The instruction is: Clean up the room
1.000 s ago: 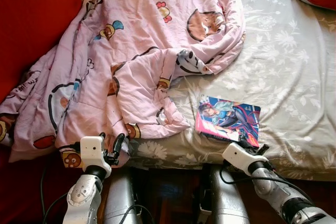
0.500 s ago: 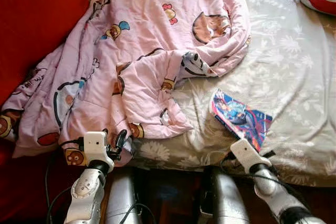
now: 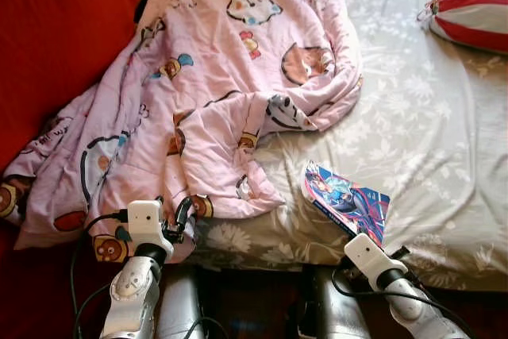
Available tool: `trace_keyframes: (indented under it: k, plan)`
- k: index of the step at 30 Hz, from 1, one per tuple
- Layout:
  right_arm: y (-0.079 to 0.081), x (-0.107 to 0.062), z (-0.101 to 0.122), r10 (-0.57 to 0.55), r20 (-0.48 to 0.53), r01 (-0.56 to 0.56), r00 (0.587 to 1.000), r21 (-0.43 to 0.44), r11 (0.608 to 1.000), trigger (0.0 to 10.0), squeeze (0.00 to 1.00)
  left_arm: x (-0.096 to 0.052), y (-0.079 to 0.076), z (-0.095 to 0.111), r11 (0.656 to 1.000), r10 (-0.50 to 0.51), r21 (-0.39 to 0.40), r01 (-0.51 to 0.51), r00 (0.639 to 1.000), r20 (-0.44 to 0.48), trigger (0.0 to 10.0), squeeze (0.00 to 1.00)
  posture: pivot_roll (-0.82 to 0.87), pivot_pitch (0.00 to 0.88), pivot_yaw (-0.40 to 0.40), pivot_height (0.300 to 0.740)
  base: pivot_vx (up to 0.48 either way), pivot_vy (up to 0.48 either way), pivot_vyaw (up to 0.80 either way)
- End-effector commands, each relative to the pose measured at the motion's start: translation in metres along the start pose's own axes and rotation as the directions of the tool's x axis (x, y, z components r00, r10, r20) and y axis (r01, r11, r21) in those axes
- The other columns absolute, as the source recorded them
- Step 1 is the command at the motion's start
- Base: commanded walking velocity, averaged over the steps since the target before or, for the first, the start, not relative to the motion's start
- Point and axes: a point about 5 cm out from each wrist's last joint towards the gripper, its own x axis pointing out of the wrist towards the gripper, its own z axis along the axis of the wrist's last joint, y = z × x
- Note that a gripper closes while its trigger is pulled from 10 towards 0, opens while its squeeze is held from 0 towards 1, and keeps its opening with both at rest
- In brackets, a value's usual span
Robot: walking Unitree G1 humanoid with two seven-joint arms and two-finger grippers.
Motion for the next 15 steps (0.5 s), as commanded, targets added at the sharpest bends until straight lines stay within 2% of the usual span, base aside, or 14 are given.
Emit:
trace_keyframes:
  k: [1,4,5,7,9,10,11,12,15]
  plan:
    - [0.008,-0.005,-0.002,0.049,-0.002,-0.049,0.999,0.052,0.997,0.0,0.00,-0.003,0.002,-0.006,1.000,0.016,-0.003,-0.016,1.000,-0.017,10.0,0.00,0.05,0.176,-0.047,0.595,0.000,0.000,0.00]
    - [0.013,-0.006,0.003,0.108,0.011,-0.108,0.994,0.101,0.989,0.0,0.00,-0.003,0.003,-0.006,1.000,0.016,-0.002,-0.016,1.000,-0.015,10.0,0.00,0.05,0.164,-0.048,0.595,0.000,0.000,0.00]
    - [0.018,-0.008,0.003,0.164,0.013,-0.165,0.986,0.088,0.982,0.0,0.00,-0.002,0.003,-0.007,1.000,0.017,-0.002,-0.017,1.000,-0.015,10.0,0.00,0.05,0.153,-0.048,0.595,0.000,0.000,0.00]
    - [0.020,-0.010,0.002,0.190,0.006,-0.190,0.982,0.065,0.980,0.0,0.00,-0.002,0.003,-0.007,1.000,0.017,-0.002,-0.017,1.000,-0.015,10.0,0.00,0.05,0.148,-0.048,0.595,0.000,0.000,0.00]
    - [0.020,-0.013,-0.006,0.202,-0.042,-0.203,0.978,-0.001,0.979,0.0,0.00,-0.002,0.003,-0.007,1.000,0.017,-0.001,-0.017,1.000,-0.013,10.0,0.00,0.04,0.140,-0.046,0.595,0.000,0.000,0.00]
    - [0.020,-0.013,-0.006,0.202,-0.042,-0.203,0.978,-0.001,0.979,0.0,0.00,-0.002,0.003,-0.007,1.000,0.017,-0.001,-0.017,1.000,-0.013,10.0,0.00,0.04,0.140,-0.046,0.595,0.000,0.000,0.00]
    - [0.018,-0.014,-0.010,0.188,-0.064,-0.187,0.980,0.012,0.982,0.0,0.00,-0.002,0.003,-0.007,1.000,0.017,-0.001,-0.017,1.000,-0.013,10.0,0.00,0.04,0.139,-0.046,0.595,0.000,0.000,0.00]
    - [0.016,-0.016,-0.016,0.165,-0.103,-0.159,0.981,0.064,0.985,0.0,0.00,-0.002,0.003,-0.007,1.000,0.016,0.000,-0.016,1.000,-0.013,10.0,0.00,0.04,0.136,-0.045,0.595,0.000,0.000,0.00]
    - [0.016,-0.018,-0.023,0.172,-0.154,-0.157,0.973,0.101,0.982,0.0,0.00,-0.002,0.003,-0.008,1.000,0.014,0.000,-0.014,1.000,-0.014,10.0,0.00,0.04,0.136,-0.044,0.595,0.000,0.000,0.00]
